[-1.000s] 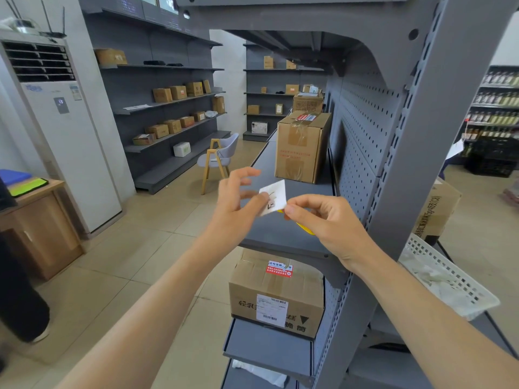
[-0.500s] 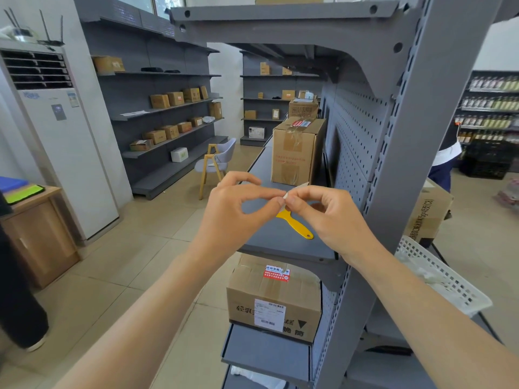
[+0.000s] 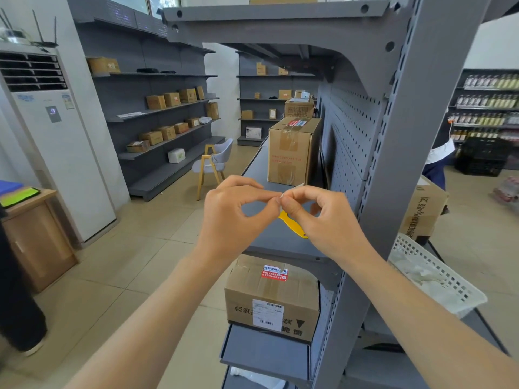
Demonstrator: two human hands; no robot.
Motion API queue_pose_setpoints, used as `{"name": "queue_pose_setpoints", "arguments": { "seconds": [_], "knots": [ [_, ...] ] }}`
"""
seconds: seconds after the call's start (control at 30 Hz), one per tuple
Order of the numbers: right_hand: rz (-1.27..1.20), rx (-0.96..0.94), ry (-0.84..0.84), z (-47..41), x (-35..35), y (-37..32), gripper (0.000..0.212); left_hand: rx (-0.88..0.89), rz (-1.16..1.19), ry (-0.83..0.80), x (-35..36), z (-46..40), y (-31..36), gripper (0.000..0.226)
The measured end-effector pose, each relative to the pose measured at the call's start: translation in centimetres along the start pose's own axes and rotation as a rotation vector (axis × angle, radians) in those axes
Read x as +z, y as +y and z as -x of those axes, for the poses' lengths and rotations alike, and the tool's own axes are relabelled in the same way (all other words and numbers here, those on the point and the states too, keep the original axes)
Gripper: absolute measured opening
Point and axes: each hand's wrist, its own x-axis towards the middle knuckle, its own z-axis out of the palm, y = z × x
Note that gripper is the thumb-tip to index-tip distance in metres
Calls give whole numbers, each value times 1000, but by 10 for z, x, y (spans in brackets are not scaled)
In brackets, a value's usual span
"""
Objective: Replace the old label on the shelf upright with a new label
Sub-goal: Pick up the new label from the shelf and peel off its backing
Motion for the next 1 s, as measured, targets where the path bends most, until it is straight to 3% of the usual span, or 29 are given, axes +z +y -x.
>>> {"name": "queue_pose_setpoints", "arguments": {
  "seconds": [0.17, 0.33, 0.63, 0.87, 1.0],
  "knots": [
    [25, 7, 28, -2, 0, -4, 11, -83, 44, 6, 2, -1, 6, 11],
    [46, -15, 82, -8, -4, -10, 17, -322, 186, 6, 5, -12, 12, 18],
    [-22, 49, 207, 1, -38, -19, 24, -589, 366, 180, 5, -28, 4, 21],
    [-80, 85, 309, 14, -74, -18, 21, -577, 352, 288, 6, -32, -11, 22],
    [-110, 98, 363, 20, -92, -17, 20, -472, 437, 315, 21, -28, 12, 25]
  ]
}}
